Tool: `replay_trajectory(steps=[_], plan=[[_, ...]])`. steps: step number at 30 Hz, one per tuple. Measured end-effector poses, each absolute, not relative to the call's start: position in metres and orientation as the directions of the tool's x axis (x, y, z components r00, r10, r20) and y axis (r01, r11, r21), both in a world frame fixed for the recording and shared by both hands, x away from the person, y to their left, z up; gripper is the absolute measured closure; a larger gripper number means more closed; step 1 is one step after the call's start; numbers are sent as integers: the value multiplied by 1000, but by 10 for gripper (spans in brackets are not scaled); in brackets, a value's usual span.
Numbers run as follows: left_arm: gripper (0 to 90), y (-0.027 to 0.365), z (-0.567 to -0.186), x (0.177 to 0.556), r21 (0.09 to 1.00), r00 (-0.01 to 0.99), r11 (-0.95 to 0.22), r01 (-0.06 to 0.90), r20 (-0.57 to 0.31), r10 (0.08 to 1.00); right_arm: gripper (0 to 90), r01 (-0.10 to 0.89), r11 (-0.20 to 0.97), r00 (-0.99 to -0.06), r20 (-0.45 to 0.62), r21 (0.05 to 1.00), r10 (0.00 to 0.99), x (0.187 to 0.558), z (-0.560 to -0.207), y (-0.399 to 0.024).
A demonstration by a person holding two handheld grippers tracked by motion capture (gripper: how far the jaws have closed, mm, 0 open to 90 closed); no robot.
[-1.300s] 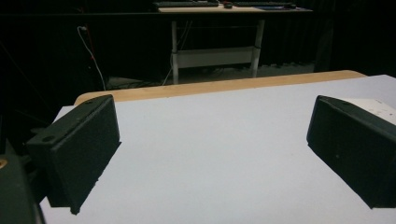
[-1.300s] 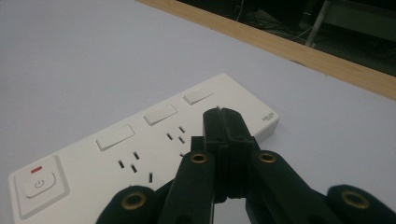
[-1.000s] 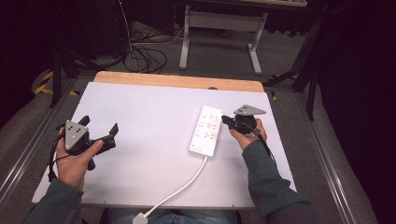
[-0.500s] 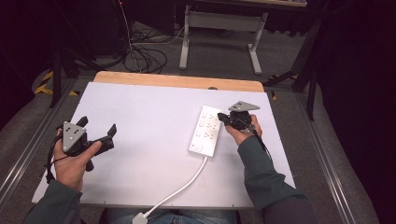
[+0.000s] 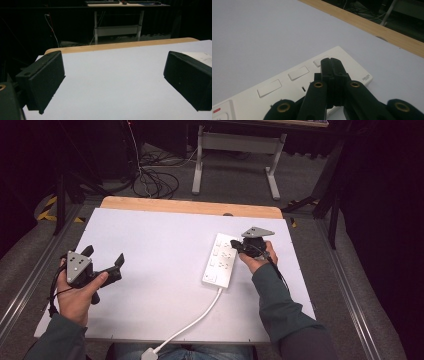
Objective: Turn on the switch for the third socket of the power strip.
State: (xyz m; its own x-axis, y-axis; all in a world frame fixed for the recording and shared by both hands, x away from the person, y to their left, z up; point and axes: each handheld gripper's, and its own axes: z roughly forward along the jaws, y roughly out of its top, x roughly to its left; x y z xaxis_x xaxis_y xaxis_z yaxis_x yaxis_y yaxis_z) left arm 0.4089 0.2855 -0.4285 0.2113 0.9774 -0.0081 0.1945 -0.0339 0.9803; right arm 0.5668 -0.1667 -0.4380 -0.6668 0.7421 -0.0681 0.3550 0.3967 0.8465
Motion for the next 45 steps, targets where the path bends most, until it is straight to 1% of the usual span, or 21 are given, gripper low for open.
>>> replay_trajectory(steps=[19, 45], plan=[[40, 287, -429, 407, 979, 210, -36, 199, -6, 978, 900, 350, 415, -688, -70, 840, 722, 579, -439, -149], [41, 287, -430, 404, 979, 211, -39, 201, -5, 977, 900, 378, 442, -699, -62, 813, 713, 593, -451, -138]])
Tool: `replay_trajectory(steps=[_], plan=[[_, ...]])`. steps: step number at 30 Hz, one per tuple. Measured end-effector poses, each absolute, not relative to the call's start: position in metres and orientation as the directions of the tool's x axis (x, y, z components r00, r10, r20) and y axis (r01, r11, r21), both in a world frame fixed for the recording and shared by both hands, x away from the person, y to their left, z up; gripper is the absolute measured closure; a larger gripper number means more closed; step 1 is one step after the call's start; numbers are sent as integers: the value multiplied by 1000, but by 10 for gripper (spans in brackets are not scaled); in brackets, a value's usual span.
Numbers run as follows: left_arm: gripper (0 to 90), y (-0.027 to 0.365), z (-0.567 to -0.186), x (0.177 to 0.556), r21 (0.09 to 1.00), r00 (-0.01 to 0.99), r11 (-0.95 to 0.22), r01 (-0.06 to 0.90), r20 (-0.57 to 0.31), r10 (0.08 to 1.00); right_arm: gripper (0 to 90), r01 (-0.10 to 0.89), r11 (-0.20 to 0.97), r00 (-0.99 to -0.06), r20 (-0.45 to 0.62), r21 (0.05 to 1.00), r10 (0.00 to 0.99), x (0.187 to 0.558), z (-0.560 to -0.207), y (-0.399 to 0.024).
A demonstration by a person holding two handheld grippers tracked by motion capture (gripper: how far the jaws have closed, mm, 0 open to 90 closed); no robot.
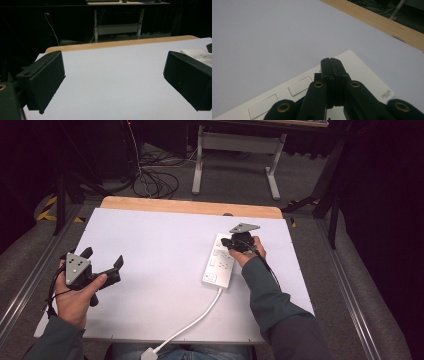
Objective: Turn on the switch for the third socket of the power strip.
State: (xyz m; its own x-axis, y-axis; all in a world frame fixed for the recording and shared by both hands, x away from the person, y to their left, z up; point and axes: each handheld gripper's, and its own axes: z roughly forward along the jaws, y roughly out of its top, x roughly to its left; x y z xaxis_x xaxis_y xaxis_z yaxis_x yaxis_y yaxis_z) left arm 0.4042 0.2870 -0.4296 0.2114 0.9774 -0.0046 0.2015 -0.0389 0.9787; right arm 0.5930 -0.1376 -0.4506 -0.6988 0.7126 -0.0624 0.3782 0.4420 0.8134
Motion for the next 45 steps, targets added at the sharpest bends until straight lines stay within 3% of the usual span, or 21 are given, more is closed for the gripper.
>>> replay_trajectory(steps=[45], plan=[[43, 293, -430, 398, 977, 195, -35, 211, -7, 981, 900, 393, 482, -698, -87, 783, 711, 610, -467, -123]])
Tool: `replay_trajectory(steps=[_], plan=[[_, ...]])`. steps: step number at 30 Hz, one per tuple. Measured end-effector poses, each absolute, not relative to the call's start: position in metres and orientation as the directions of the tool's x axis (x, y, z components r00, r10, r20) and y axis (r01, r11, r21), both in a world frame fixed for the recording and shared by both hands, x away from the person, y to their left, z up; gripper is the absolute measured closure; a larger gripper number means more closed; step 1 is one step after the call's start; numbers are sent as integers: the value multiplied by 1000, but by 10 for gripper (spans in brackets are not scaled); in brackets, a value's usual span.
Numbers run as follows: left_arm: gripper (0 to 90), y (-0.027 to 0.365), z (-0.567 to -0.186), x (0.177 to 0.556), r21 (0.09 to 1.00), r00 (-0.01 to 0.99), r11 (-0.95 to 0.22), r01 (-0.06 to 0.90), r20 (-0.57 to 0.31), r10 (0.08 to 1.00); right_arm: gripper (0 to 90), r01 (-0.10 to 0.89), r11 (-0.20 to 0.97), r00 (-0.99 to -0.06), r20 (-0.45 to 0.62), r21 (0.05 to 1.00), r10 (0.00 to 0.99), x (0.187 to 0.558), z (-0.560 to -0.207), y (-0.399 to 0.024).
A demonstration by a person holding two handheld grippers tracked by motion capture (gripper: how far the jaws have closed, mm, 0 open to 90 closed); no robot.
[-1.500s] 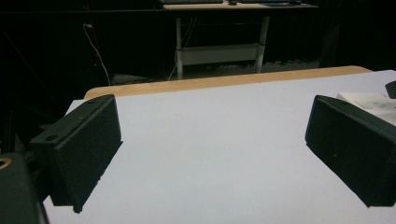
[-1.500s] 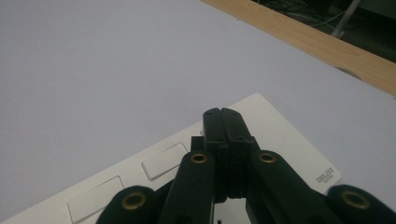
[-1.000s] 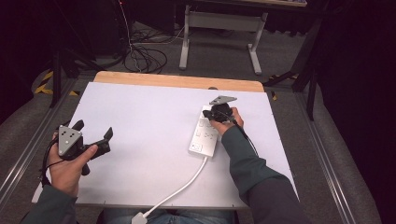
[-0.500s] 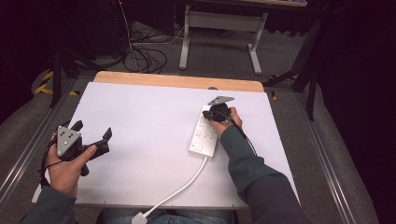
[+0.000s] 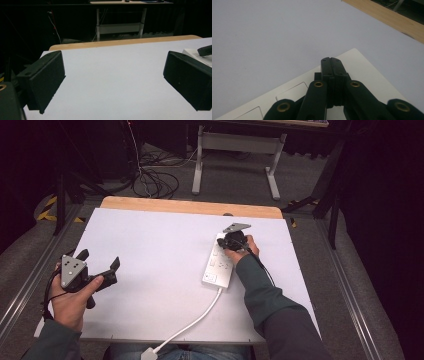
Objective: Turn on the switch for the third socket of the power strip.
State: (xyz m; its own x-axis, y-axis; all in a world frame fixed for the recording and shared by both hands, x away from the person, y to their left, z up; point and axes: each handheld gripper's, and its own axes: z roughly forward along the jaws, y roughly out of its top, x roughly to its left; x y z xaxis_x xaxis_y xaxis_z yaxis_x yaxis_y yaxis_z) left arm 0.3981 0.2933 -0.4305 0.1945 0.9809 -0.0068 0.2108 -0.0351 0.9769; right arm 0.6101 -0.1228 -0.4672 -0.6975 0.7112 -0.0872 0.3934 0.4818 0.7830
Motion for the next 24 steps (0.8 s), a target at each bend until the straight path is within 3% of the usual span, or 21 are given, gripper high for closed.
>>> replay_trajectory(steps=[24], plan=[[44, 293, -431, 398, 976, 199, -36, 215, -8, 980, 900, 382, 502, -699, -113, 776, 706, 607, -469, -120]])
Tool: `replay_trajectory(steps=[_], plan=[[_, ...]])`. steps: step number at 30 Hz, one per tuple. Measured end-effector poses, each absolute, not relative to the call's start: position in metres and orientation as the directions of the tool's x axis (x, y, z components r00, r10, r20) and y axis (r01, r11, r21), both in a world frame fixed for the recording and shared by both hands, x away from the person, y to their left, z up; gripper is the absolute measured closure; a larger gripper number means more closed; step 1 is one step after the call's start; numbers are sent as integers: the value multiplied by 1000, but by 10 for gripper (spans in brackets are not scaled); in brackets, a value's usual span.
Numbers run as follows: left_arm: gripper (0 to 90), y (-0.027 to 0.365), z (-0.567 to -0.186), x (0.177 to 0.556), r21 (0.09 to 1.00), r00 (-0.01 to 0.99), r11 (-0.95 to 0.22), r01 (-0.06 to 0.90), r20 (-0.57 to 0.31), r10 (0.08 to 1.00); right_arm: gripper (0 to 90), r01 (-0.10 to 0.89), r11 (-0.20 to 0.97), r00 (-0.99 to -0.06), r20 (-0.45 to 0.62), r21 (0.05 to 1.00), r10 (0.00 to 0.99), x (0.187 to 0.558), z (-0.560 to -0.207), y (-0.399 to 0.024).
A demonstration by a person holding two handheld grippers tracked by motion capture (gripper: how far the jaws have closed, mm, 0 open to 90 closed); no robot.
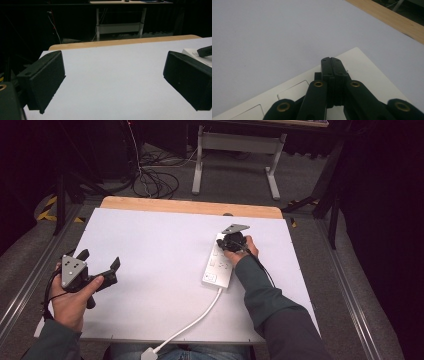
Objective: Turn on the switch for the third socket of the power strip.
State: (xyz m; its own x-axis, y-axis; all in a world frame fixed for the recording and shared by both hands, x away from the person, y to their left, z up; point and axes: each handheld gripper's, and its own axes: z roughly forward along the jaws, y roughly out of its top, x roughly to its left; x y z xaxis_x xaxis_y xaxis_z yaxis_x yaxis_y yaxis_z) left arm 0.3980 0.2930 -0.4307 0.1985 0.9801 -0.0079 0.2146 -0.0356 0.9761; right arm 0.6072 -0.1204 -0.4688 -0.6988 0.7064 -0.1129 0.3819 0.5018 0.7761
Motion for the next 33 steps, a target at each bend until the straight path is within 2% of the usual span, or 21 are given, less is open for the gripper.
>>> replay_trajectory(steps=[33], plan=[[44, 286, -431, 407, 976, 225, -45, 212, -4, 974, 900, 400, 458, -685, -74, 794, 725, 597, -460, -138]])
